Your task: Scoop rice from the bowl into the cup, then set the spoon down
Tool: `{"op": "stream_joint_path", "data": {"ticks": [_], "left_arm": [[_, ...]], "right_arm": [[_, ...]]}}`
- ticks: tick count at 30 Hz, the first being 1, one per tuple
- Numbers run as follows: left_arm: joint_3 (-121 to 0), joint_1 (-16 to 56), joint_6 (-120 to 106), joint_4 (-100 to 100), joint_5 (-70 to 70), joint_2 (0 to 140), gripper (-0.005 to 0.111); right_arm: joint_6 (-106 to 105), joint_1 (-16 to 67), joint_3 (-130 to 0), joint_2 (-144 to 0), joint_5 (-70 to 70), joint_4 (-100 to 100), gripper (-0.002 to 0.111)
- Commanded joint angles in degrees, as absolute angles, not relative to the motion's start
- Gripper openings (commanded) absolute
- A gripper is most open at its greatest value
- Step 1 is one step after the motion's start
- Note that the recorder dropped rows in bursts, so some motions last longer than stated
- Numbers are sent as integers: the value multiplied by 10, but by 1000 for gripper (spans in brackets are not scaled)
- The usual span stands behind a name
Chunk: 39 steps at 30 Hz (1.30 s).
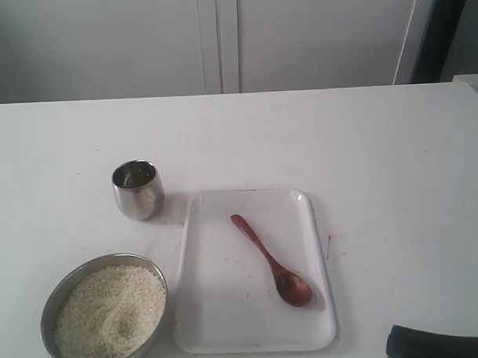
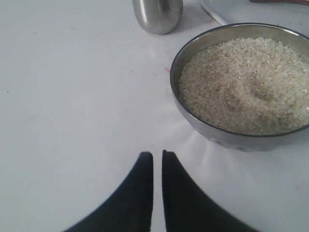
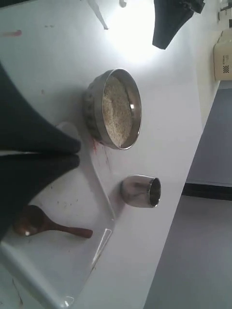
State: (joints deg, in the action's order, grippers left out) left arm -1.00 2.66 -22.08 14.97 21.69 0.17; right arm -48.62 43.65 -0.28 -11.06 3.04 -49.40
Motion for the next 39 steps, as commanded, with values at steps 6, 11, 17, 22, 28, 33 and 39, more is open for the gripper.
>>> {"op": "stream_joint_path", "data": {"ticks": [6,11,17,22,28,33,39], "left_arm": [[-7,24,-223,154,219,0,14],[-7,24,-223,154,219,0,14],[-7,24,-223,154,219,0,14],[-7,24,-223,154,219,0,14],[-7,24,-223,154,219,0,14],[-7,24,-223,154,219,0,14],[-7,24,-223,154,219,0,14]], "right_arm": [[-477,439,0,-108,31,-494,0],[-477,439,0,-108,31,-494,0],[-477,434,0,-101,33,-494,0],[-477,372,0,-64,37,-494,0],[-477,286,0,-16,37,-494,0],[-477,207,0,-8,37,-494,0],[-477,100,0,-8,37,-494,0]]}}
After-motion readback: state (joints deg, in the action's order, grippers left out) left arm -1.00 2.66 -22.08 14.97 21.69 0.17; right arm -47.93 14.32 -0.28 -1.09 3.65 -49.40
